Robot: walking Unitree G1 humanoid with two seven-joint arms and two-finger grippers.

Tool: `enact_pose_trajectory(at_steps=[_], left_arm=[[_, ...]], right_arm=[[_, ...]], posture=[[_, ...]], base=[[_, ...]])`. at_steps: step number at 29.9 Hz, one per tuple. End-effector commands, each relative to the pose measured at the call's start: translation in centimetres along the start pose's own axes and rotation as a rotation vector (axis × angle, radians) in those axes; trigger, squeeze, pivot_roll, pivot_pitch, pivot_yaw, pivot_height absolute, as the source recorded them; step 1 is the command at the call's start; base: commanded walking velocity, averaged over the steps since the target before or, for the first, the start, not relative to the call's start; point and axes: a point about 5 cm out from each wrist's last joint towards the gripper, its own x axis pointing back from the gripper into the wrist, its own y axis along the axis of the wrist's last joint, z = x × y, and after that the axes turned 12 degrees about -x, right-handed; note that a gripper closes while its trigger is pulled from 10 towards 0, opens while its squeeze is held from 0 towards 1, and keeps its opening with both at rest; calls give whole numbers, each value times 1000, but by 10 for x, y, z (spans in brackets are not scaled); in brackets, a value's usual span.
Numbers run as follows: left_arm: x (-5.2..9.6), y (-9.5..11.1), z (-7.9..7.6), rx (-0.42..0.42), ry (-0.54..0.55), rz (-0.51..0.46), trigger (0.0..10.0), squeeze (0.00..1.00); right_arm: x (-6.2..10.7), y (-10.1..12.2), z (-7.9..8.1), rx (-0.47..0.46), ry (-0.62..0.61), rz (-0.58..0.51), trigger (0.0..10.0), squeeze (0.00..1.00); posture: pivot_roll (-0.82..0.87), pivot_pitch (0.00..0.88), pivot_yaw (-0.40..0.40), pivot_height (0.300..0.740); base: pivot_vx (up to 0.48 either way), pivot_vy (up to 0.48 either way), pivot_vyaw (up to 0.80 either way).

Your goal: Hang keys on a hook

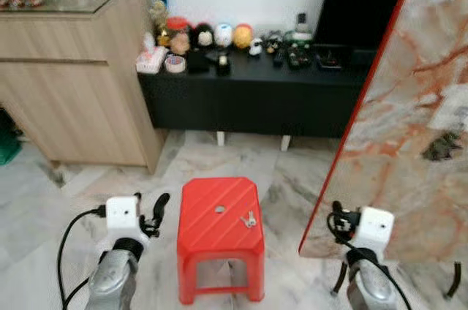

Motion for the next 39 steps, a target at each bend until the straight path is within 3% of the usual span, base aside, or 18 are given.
enact_pose_trajectory(at_steps=[1, 6, 30, 39], left_arm=[[4, -7, 4, 2, 13, 22, 10000, 0], [5, -8, 5, -1, 18, 26, 10000, 0], [4, -8, 4, -24, 2, 24, 10000, 0], [2, -6, 6, -39, -1, 21, 10000, 0]], right_arm=[[-3, 0, 7, -22, 16, -4, 10000, 0], [-2, -2, 9, -36, 26, 5, 10000, 0], [-2, -11, 16, -60, 44, 35, 10000, 0], [-1, -13, 16, -49, 42, 41, 10000, 0]], posture=[[13, 0, -21, 728], [20, 0, -24, 728], [23, 0, -3, 728], [27, 0, 0, 728]], base=[[0, 368, 800], [0, 339, 196], [0, 0, 0], [0, 357, 0]])
